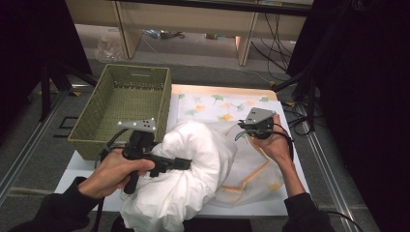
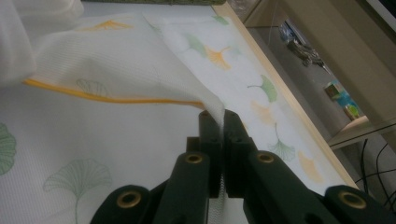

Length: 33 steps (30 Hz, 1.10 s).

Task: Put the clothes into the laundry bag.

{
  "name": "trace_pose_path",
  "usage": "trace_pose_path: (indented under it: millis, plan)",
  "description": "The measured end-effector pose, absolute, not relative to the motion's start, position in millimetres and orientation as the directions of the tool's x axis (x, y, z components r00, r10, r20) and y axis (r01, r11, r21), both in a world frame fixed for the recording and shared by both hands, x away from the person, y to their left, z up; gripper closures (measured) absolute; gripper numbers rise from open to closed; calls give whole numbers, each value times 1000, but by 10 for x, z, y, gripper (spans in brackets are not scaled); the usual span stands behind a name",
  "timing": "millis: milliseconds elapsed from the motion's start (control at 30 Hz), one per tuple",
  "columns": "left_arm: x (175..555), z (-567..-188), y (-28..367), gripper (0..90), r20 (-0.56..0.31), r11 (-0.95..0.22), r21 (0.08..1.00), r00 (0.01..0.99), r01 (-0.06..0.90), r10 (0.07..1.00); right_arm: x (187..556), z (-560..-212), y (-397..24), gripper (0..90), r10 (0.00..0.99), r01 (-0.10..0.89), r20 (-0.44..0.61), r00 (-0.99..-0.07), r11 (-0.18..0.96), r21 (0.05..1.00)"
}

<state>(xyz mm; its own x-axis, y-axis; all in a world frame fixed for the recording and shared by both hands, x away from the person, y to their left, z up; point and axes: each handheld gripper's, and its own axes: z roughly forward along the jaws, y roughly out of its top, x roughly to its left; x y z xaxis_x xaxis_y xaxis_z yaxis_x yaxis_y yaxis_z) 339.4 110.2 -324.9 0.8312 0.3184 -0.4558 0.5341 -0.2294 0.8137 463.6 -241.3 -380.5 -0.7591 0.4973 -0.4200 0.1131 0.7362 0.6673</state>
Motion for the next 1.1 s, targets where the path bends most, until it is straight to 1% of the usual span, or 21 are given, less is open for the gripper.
trace_pose_path:
  millis: [200,300,467,600,633,767,900,1100]
  plan:
    - [3398,-3439,1027,506,-468,-243,804,829,543,306,4637,-3785,-2421,894,485,94,-431,-761,739,667]
    - [3377,-3505,990,506,-445,-241,820,844,519,299,4623,-3775,-2411,894,488,91,-433,-757,736,671]
    - [3354,-3668,914,505,-479,-217,814,834,538,272,4586,-3717,-2383,894,483,74,-445,-754,736,673]
    - [3354,-3750,832,505,-470,-253,807,840,533,270,4569,-3688,-2383,893,489,76,-443,-751,731,678]
    - [3356,-3763,811,504,-466,-261,806,841,531,273,4565,-3680,-2378,894,481,64,-452,-751,734,676]
    - [3399,-3805,717,504,-470,-278,798,841,535,267,4552,-3672,-2368,894,487,74,-444,-752,731,678]
    - [3476,-3811,606,503,-458,-286,801,846,526,274,4538,-3654,-2359,894,468,50,-464,-752,743,667]
    - [3587,-3720,444,501,-427,-305,811,862,499,274,4513,-3629,-2366,894,472,53,-461,-751,740,671]
